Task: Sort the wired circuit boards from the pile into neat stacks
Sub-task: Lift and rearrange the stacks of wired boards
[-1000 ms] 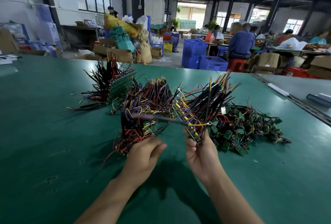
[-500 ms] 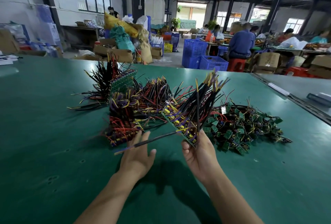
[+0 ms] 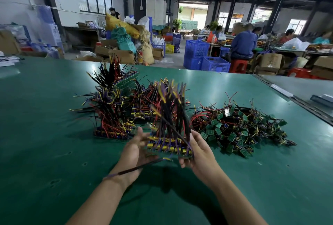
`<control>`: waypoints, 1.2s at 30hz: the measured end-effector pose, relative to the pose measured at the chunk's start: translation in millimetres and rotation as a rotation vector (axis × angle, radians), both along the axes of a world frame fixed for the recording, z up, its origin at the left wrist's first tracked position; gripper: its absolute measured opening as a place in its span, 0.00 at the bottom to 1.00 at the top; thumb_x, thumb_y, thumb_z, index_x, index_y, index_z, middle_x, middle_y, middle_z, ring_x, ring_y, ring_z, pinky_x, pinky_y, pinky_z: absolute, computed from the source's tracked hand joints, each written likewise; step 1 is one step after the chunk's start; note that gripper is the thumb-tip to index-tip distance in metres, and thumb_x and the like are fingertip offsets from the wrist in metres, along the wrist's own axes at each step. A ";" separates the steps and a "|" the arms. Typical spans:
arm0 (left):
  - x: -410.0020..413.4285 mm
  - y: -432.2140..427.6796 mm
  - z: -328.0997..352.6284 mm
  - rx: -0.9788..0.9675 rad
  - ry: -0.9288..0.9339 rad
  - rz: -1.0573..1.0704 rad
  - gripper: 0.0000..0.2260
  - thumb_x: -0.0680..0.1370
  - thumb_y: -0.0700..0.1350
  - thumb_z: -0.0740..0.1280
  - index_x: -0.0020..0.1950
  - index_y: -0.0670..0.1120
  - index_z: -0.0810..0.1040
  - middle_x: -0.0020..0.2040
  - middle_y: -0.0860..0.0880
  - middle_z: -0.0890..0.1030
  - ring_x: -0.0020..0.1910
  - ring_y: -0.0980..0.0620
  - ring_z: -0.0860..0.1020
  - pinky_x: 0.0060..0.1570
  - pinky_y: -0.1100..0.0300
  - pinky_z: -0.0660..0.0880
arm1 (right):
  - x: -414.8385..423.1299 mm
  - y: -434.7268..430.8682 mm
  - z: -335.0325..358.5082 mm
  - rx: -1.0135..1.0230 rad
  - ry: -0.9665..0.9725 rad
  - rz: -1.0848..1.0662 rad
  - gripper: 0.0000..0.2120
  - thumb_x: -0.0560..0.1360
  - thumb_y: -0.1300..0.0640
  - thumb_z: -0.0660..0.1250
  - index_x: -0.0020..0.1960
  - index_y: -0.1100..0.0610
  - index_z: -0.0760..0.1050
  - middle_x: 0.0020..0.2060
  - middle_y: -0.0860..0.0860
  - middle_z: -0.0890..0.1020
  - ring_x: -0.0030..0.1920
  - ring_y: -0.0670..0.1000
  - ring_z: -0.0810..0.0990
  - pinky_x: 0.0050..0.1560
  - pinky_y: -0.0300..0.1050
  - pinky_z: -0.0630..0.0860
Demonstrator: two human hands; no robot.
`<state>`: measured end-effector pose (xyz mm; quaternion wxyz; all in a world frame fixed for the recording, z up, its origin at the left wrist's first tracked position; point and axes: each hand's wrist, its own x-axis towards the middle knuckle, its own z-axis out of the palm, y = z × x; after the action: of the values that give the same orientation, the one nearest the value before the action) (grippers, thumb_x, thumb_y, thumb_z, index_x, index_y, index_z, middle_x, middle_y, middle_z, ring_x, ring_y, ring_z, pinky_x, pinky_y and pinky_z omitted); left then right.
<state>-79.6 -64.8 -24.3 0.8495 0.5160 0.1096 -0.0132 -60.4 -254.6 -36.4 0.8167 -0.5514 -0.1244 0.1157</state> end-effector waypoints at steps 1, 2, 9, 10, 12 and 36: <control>-0.8 -1.3 -1.4 -0.015 0.002 -0.049 0.20 0.74 0.61 0.61 0.53 0.45 0.77 0.45 0.46 0.85 0.39 0.46 0.84 0.39 0.48 0.82 | 0.2 -1.4 -1.3 -0.037 -0.008 0.028 0.22 0.74 0.47 0.63 0.63 0.56 0.65 0.37 0.56 0.81 0.26 0.55 0.77 0.27 0.44 0.77; -0.5 -2.4 -4.2 -0.017 0.001 -0.067 0.21 0.73 0.62 0.61 0.53 0.46 0.78 0.44 0.47 0.86 0.41 0.45 0.85 0.43 0.44 0.82 | 0.3 -2.6 -2.2 -0.075 -0.015 0.050 0.21 0.74 0.47 0.63 0.63 0.55 0.66 0.39 0.55 0.82 0.27 0.55 0.77 0.27 0.45 0.77; -0.7 -17.6 -14.7 -0.088 -0.007 -0.048 0.24 0.81 0.59 0.53 0.45 0.49 0.86 0.47 0.44 0.85 0.43 0.47 0.84 0.33 0.53 0.80 | 6.0 -9.0 -7.2 -0.317 -0.090 0.015 0.18 0.73 0.46 0.66 0.60 0.50 0.70 0.43 0.46 0.85 0.38 0.52 0.85 0.34 0.52 0.82; -1.1 -21.2 -14.3 -0.102 -0.015 -0.029 0.25 0.81 0.58 0.53 0.44 0.47 0.86 0.47 0.44 0.86 0.42 0.47 0.84 0.33 0.53 0.80 | 7.4 -10.0 -7.7 -0.326 -0.083 -0.017 0.16 0.73 0.46 0.66 0.59 0.50 0.72 0.42 0.44 0.84 0.39 0.49 0.84 0.36 0.55 0.83; -0.9 -26.4 -12.2 -0.125 -0.048 -0.002 0.24 0.83 0.54 0.53 0.42 0.46 0.85 0.43 0.45 0.86 0.39 0.49 0.84 0.32 0.54 0.80 | 8.6 -10.7 -10.9 -0.271 -0.044 -0.029 0.07 0.76 0.49 0.67 0.54 0.46 0.78 0.46 0.45 0.84 0.46 0.48 0.84 0.39 0.58 0.83; -5.0 -33.2 -16.5 -0.174 0.083 -0.051 0.11 0.71 0.49 0.66 0.48 0.43 0.76 0.39 0.42 0.84 0.33 0.45 0.83 0.25 0.54 0.79 | 15.4 -1.8 -13.5 -0.017 0.296 -0.210 0.22 0.81 0.44 0.56 0.41 0.51 0.84 0.38 0.55 0.85 0.34 0.55 0.84 0.27 0.47 0.77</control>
<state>-84.5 -98.0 -40.8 0.8851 0.4421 0.1298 -0.0659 -45.0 -256.3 -49.9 0.8289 -0.5453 0.0566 0.1107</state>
